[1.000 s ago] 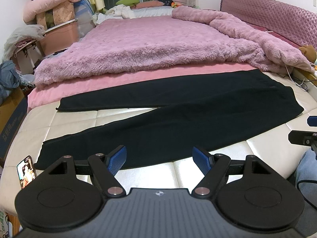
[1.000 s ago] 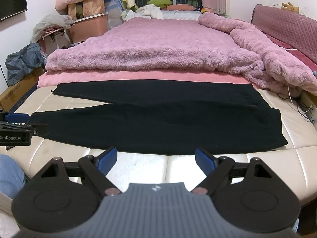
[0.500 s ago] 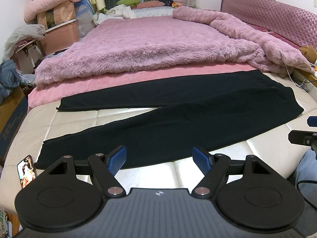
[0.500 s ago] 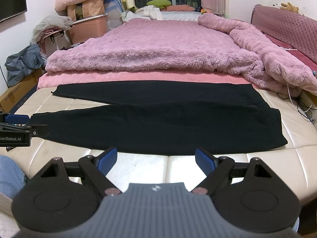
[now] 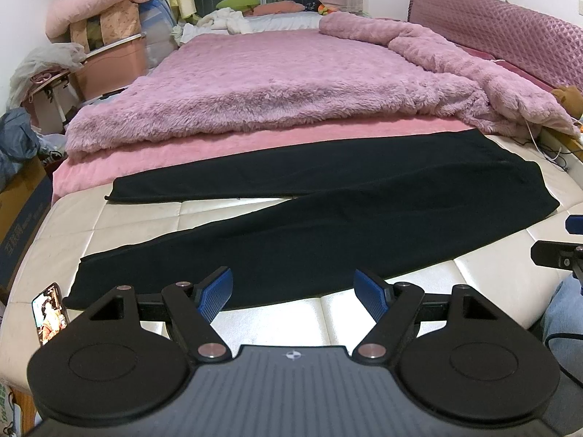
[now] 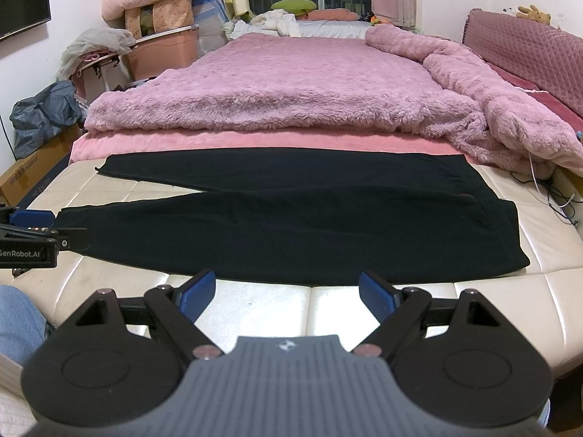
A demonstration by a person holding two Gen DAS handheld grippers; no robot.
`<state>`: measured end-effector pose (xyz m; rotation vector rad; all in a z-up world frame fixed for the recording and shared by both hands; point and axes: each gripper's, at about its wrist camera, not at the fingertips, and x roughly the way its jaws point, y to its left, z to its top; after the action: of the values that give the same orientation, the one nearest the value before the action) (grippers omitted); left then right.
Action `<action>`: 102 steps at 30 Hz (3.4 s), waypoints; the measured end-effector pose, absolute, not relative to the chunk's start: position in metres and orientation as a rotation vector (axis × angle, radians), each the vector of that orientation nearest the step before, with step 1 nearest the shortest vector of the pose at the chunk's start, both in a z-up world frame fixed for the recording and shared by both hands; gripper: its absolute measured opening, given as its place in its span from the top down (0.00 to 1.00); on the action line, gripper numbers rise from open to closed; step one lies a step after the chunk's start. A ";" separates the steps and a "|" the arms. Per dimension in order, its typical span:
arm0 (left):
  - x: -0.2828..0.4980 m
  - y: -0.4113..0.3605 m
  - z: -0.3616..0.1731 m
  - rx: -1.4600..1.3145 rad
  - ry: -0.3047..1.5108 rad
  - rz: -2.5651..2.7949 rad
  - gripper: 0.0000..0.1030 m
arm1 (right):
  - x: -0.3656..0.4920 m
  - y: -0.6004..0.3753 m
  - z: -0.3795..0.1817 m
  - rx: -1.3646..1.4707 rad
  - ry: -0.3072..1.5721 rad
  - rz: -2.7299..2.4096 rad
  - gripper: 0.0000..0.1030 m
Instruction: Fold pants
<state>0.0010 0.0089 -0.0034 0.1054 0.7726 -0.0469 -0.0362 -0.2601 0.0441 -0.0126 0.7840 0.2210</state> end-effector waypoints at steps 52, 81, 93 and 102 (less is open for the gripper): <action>0.045 0.043 -0.038 0.336 0.714 -0.203 0.30 | 0.028 -0.316 0.025 -0.194 0.709 0.163 0.20; 0.074 0.122 -0.132 0.870 0.987 -0.445 0.43 | 0.146 -0.404 -0.058 -0.522 1.023 0.238 0.49; 0.097 0.145 -0.125 0.865 1.120 -0.527 0.53 | 0.137 -0.408 -0.053 -0.526 0.999 0.226 0.46; 0.119 0.146 -0.129 0.897 1.211 -0.621 0.70 | 0.128 -0.415 -0.048 -0.533 0.983 0.208 0.45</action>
<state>0.1189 0.1463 -0.1287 0.8969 1.2114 -0.6207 0.1284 -0.4146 -0.0479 -0.5329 0.9832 0.2080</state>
